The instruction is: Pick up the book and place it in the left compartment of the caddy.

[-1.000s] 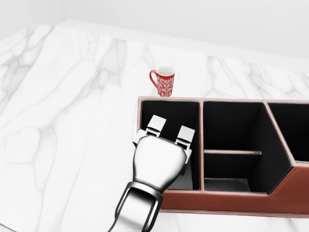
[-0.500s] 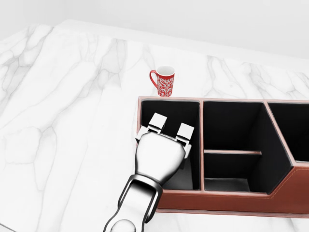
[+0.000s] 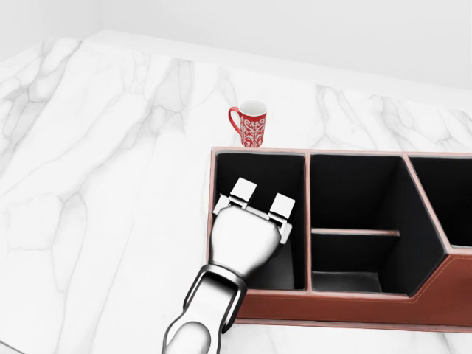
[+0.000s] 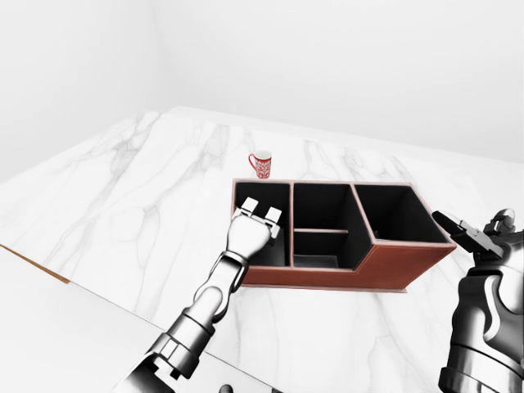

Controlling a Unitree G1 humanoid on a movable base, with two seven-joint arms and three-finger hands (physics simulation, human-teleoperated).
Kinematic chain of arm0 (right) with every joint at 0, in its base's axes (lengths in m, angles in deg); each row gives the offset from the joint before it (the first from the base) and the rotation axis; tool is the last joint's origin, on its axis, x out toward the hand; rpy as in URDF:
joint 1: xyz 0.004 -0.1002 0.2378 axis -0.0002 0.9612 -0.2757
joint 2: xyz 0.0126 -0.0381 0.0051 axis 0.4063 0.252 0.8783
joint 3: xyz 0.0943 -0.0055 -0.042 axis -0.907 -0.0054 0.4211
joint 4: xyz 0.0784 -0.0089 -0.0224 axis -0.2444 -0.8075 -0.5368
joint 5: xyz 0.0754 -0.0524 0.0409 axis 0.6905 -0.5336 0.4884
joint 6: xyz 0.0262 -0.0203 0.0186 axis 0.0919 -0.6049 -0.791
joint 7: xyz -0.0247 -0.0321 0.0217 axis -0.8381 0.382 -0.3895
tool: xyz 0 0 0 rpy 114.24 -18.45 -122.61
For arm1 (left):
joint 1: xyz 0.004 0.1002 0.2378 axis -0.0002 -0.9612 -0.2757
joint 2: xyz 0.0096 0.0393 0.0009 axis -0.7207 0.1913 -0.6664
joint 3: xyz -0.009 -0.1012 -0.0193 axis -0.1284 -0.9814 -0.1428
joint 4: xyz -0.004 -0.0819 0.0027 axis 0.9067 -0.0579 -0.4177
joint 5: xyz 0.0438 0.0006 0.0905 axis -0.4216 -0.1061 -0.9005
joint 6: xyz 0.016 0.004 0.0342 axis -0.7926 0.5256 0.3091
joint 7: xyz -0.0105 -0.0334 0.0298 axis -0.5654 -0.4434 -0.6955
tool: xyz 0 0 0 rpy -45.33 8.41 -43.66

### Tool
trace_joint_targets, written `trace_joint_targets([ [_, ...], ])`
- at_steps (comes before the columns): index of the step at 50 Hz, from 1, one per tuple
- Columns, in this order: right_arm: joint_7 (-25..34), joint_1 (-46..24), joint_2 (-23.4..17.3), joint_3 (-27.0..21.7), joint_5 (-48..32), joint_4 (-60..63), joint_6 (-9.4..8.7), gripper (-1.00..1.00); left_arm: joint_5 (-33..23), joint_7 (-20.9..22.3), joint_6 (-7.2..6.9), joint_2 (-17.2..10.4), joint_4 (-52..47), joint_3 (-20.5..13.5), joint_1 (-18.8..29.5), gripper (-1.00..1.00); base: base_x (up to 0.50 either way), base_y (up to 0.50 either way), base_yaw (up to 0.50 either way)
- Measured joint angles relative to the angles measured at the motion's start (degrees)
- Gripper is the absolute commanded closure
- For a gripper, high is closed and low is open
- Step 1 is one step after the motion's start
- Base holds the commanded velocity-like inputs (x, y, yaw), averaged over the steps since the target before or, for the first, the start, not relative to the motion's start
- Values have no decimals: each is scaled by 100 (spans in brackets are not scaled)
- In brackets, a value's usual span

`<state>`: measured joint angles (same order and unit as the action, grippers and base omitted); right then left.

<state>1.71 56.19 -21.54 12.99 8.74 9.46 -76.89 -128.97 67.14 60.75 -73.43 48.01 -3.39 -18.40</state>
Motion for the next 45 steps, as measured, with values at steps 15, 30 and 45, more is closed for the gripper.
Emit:
trace_joint_targets([
  [15, 30, 22, 10, 3, 9, -29, 50, -100, 269, -694, 0, -34, 1113, -95, 392, 100, 0, 0, 0],
  [30, 37, 16, 10, 15, -6, -43, 69, -100, 531, -1526, 1, -48, 2246, -99, 795, 100, 0, 0, 0],
  [45, 43, 20, 7, 7, -7, -31, 62, -100, 638, -2090, 1, -44, 2995, -32, 1008, 100, 0, 0, 0],
])
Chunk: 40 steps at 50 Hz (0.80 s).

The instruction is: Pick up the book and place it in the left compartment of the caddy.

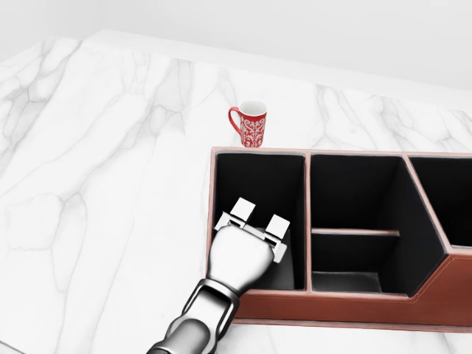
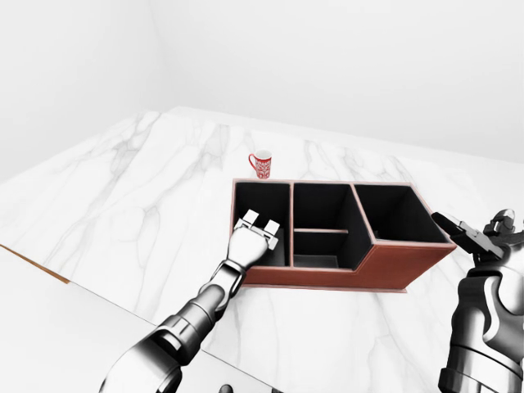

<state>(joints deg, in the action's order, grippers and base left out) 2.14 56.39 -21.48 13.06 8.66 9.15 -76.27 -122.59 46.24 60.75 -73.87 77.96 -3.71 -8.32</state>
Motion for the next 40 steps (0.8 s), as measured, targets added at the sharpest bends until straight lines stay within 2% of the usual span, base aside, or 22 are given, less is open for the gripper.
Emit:
trace_joint_targets([
  [24, 43, 73, 44, -37, -3, 42, 23, -100, -11, 0, 0, 29, 189, -62, 115, 100, 0, 0, 0],
  [26, 45, 77, 48, -38, -5, 46, 23, -100, 2, -1, 0, 26, 177, -55, 112, 95, 0, 0, 0],
  [27, 46, 79, 50, -39, -6, 48, 24, -100, 15, 0, 0, 26, 170, -59, 105, -25, 0, 0, 0],
  [28, 46, 80, 51, -39, -7, 50, 24, -100, 21, 2, -1, 25, 115, -63, 89, -80, 0, 0, 0],
  [29, 46, 81, 53, -40, -8, 52, 24, -100, 7, 0, -1, 25, 100, -64, 88, -80, 0, 0, 0],
  [30, 46, 82, 54, -40, -9, 53, 23, -100, -5, 1, 0, 21, 104, -60, 99, -100, 0, 0, 0],
  [36, 40, 77, 55, -38, -17, 54, 19, -100, -210, 1, -1, -1, 16, -53, 90, -100, 0, 0, 1],
  [40, 39, 76, 54, -38, -18, 52, 17, -100, -329, 0, -2, -52, -260, -24, -111, -100, 0, 0, 1],
])
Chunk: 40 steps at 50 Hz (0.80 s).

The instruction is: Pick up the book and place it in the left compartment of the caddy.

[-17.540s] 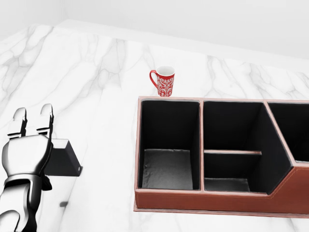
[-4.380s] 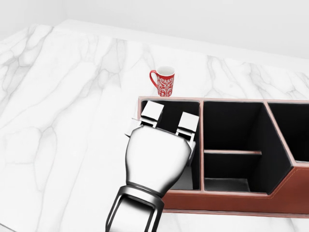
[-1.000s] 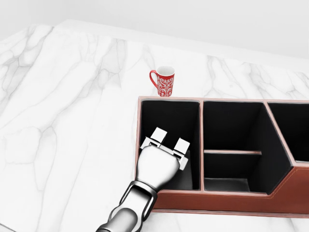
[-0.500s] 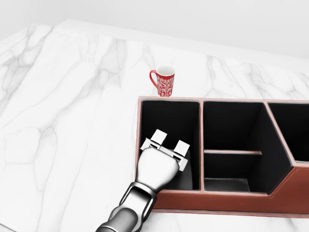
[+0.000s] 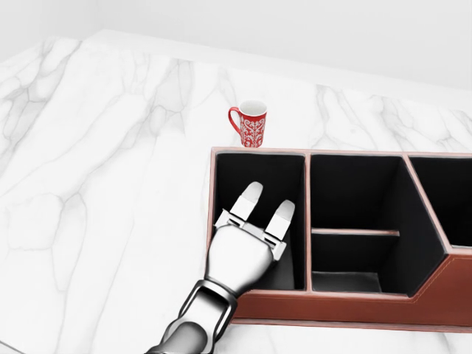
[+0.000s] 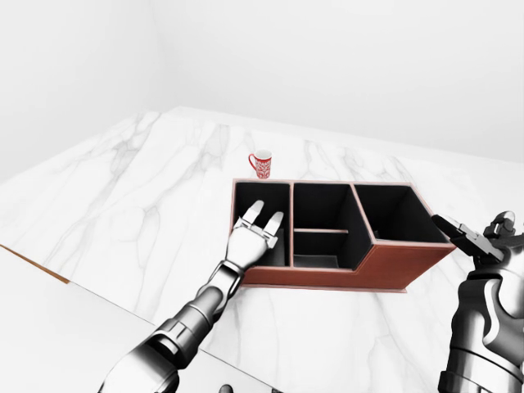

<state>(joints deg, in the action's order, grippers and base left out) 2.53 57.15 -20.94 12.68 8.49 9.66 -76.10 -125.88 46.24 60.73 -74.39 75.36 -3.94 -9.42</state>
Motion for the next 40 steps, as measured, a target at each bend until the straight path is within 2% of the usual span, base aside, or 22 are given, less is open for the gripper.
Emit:
trace_joint_targets([
  [3, -1, 0, -1, -1, 0, -1, -1, -100, -107, 6, 0, -60, -336, 38, -272, -100, 0, 0, 1],
  [6, -6, -3, -4, 0, 0, 0, -8, -100, -242, 204, 1, -142, -933, 104, -642, -100, 0, 0, 1],
  [12, -18, -15, -13, 3, -1, 1, -22, -100, -479, 791, 3, -283, -2343, 185, -1335, -100, 0, 0, 1],
  [21, -26, -32, -25, 8, -1, -7, -30, -100, -648, 1682, 3, -375, -3734, 348, -2147, -100, 0, 0, 1],
  [30, -32, -49, -35, 18, -3, -15, -32, -100, -1102, 2603, 1, -504, -5692, 476, -2529, -100, 0, 0, 0],
  [40, -49, -73, -47, 31, -7, -13, -45, -100, -1399, 3515, 1, -838, -7296, 794, -2638, -100, 0, 0, 0],
])
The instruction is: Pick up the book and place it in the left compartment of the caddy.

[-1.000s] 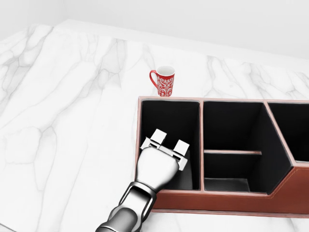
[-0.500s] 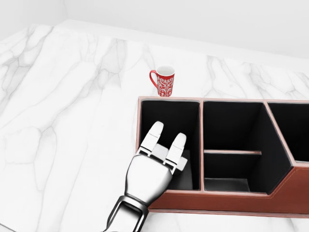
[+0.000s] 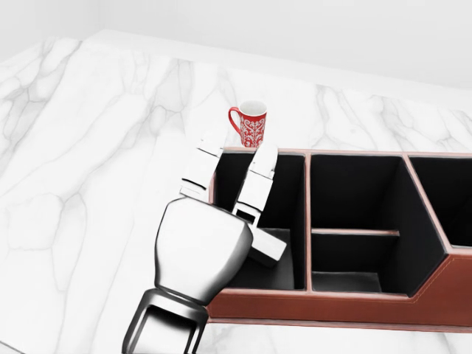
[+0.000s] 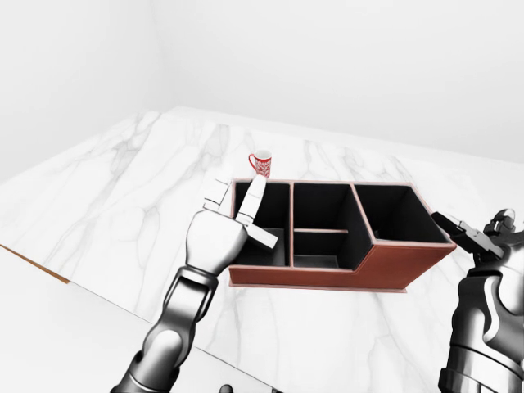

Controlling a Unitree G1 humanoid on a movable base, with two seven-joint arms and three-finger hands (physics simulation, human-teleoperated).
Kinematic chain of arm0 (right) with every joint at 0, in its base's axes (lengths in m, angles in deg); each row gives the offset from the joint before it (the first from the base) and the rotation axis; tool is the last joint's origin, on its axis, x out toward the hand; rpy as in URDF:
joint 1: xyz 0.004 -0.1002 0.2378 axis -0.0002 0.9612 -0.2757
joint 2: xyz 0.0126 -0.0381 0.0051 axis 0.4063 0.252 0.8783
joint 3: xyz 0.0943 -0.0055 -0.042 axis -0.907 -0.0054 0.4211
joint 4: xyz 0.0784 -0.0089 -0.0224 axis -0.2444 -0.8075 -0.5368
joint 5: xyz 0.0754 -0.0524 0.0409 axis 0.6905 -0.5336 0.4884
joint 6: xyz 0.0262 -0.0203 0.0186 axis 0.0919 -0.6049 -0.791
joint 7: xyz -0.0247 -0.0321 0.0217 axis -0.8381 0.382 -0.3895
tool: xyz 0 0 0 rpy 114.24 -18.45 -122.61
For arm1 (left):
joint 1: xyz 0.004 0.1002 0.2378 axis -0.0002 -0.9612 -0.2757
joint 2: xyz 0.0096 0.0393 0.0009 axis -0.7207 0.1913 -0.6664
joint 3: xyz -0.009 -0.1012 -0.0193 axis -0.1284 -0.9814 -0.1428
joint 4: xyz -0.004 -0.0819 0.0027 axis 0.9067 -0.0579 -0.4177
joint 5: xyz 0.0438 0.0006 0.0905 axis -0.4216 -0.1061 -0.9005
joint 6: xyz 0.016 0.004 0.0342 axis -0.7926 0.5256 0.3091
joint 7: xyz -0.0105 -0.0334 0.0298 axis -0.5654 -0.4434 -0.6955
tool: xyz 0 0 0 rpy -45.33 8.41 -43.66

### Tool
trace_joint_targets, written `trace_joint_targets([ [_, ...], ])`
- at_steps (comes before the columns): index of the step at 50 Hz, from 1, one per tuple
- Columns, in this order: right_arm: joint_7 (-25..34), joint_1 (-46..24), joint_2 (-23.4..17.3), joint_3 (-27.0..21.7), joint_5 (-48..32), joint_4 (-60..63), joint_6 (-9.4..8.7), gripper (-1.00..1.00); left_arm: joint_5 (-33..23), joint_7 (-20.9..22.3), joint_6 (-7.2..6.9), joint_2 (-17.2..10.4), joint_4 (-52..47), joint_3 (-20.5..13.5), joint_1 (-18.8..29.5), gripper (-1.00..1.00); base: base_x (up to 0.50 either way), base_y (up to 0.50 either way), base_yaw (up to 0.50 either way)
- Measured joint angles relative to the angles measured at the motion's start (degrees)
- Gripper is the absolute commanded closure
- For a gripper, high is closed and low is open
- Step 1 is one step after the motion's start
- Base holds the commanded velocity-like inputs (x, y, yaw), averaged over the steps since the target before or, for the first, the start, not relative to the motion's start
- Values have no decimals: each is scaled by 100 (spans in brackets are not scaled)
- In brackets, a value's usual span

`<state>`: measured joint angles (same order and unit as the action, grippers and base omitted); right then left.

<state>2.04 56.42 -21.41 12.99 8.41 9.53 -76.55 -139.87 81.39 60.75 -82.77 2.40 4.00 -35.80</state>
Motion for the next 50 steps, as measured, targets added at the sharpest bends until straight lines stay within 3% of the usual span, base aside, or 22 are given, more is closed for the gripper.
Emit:
trace_joint_targets([
  [11, -32, -66, -40, 29, -3, -31, -23, -100, -114, 709, 0, -381, -1218, 175, -33, -100, 0, 0, 0],
  [21, -151, -323, -180, 143, -24, -178, -101, -100, -149, 988, 0, -468, -2010, -2, -207, -100, 0, 0, 0],
  [34, -351, -834, -458, 410, -49, -548, -185, -100, -162, 1052, 0, -190, -2985, -574, -566, -100, 0, 0, 0],
  [43, -186, -389, -204, 275, -25, -383, -64, -100, -148, 1103, 0, 134, -3781, -1126, -778, -100, 0, 0, 0],
  [50, -136, -312, -141, 242, -21, -399, -46, -100, 58, 1045, 0, 128, -4183, -1491, -962, -100, 0, 0, 0],
])
